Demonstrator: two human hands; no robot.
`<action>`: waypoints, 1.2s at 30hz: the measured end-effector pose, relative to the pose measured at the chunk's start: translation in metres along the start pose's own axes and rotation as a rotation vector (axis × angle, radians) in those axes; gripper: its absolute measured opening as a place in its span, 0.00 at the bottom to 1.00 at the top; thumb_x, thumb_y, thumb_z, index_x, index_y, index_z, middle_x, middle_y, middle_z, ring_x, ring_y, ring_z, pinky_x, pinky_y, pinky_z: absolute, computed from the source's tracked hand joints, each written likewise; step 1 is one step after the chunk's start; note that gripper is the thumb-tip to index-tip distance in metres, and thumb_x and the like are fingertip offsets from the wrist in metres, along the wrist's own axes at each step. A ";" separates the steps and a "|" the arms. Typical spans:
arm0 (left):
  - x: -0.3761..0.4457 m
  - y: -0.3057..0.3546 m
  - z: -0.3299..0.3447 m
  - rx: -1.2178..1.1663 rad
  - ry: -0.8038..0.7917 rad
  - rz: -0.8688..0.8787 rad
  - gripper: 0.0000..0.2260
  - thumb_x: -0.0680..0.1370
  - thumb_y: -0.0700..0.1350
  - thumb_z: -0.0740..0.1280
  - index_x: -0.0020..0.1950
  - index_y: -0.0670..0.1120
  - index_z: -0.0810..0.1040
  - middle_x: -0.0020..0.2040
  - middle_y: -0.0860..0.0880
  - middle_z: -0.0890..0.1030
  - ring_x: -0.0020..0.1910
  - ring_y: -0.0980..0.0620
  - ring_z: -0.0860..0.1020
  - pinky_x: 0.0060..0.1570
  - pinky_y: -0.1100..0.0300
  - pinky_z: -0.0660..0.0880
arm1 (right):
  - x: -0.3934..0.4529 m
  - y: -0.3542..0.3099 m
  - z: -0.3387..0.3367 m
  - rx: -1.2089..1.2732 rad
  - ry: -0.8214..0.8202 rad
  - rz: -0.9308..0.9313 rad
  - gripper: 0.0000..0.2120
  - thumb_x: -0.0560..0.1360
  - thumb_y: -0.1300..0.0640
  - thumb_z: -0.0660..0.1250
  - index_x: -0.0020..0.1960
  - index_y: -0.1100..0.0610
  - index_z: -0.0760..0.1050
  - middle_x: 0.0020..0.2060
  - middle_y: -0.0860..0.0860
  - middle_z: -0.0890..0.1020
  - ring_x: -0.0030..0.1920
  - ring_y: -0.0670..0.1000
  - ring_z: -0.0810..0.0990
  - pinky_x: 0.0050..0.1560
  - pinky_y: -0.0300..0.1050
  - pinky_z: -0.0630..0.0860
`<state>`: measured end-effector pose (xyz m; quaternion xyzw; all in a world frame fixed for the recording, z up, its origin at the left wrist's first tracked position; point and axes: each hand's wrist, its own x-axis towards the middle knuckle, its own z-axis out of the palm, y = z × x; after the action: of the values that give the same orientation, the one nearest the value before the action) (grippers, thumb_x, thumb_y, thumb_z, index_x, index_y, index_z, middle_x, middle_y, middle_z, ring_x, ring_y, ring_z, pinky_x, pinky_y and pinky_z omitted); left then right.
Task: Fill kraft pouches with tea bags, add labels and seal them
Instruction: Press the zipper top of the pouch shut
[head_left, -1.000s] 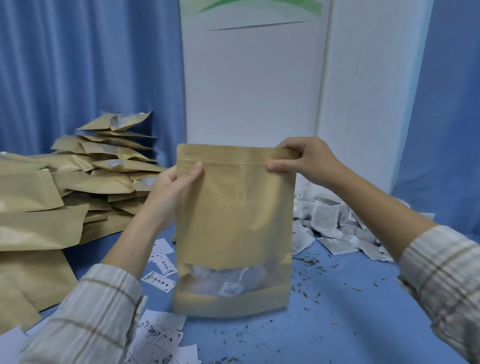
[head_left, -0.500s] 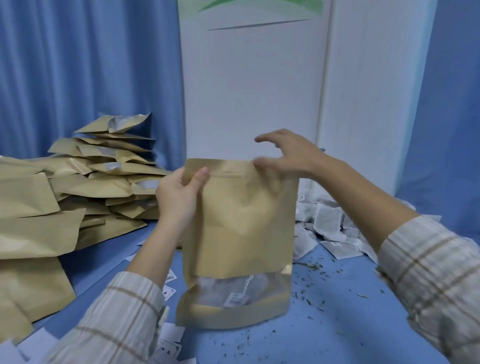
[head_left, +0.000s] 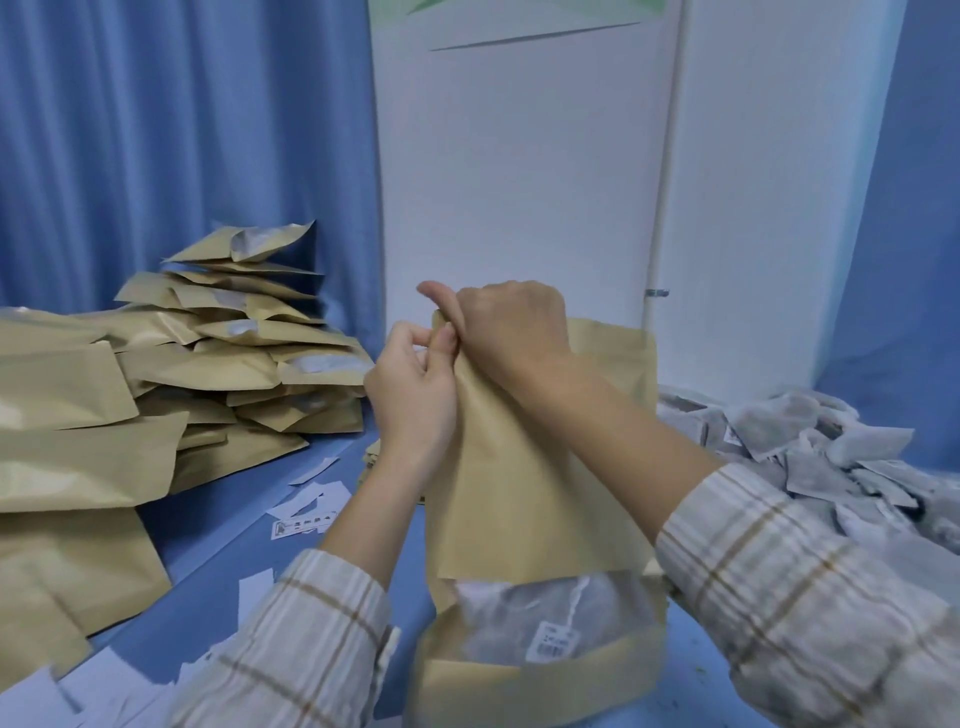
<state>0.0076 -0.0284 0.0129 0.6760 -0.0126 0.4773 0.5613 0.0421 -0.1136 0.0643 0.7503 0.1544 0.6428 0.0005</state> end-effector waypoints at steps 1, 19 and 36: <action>-0.003 -0.001 0.003 0.010 0.006 0.010 0.14 0.79 0.47 0.63 0.34 0.48 0.66 0.25 0.54 0.71 0.26 0.60 0.68 0.31 0.69 0.64 | -0.001 -0.005 0.001 0.036 -0.019 0.023 0.28 0.67 0.39 0.65 0.17 0.54 0.59 0.12 0.48 0.69 0.15 0.52 0.64 0.26 0.34 0.51; 0.023 -0.017 -0.030 -0.037 0.107 0.091 0.12 0.79 0.49 0.63 0.36 0.52 0.68 0.24 0.59 0.73 0.26 0.66 0.69 0.31 0.73 0.64 | 0.003 0.042 0.017 0.372 -0.381 0.079 0.32 0.79 0.39 0.50 0.22 0.56 0.55 0.19 0.49 0.63 0.30 0.54 0.67 0.35 0.44 0.61; 0.022 -0.035 -0.039 -0.161 0.064 0.092 0.09 0.78 0.49 0.64 0.39 0.53 0.69 0.25 0.61 0.75 0.28 0.62 0.67 0.34 0.66 0.66 | -0.021 0.062 0.029 0.391 -0.322 0.332 0.31 0.80 0.44 0.52 0.22 0.57 0.52 0.17 0.51 0.59 0.25 0.54 0.62 0.27 0.46 0.57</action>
<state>0.0147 0.0257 -0.0019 0.6119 -0.0640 0.5212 0.5914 0.0822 -0.1719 0.0513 0.8434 0.1485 0.4651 -0.2243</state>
